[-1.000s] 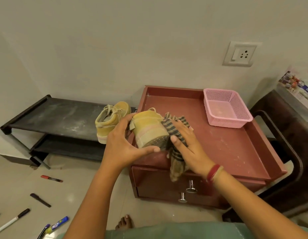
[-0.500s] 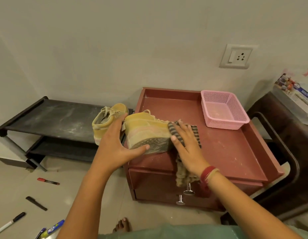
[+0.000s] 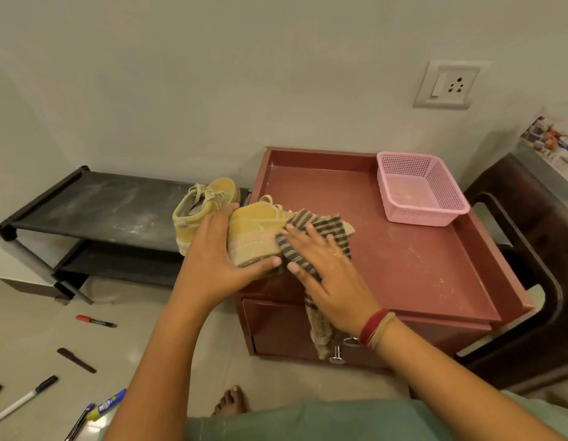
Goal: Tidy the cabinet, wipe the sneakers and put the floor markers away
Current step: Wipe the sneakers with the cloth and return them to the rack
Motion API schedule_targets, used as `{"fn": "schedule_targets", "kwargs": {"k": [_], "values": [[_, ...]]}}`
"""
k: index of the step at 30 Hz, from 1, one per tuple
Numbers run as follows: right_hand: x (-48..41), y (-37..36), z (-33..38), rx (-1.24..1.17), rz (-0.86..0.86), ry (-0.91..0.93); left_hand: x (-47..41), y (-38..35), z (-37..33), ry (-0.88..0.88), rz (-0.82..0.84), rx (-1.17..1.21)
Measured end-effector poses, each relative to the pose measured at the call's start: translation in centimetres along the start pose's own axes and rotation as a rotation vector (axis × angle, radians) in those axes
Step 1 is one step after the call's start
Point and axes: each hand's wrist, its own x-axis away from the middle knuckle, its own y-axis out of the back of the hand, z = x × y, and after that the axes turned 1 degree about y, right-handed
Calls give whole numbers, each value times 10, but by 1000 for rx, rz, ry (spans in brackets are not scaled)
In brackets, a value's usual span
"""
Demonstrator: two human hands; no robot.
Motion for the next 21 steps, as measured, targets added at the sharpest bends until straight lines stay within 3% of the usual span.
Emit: {"fn": "schedule_targets", "kwargs": {"k": [2,4,6,8,10,12,16,19,21], "values": [[-3,11,-17,168,-36,-60,1,-1,-3,20,-16,8],[-4,17,-19,181,-59,-129,0,-2,-5,32,-31,12],[0,11,-6,104,-16,-59,0,-2,-5,14,-25,12],[4,10,-7,187,27,-21,1,-1,-3,-1,-17,6],[2,18,-18,300,-19,-108,4,-2,-2,18,-22,8],[0,20,-17,259,-35,-151,5,-2,-3,31,-30,7],[7,7,-11,175,50,-10,6,-1,-1,28,-18,14],[1,15,-20,211,-26,-122,5,-2,-2,67,-40,18],[3,10,-9,103,-17,-87,5,-3,-3,41,-38,12]]}}
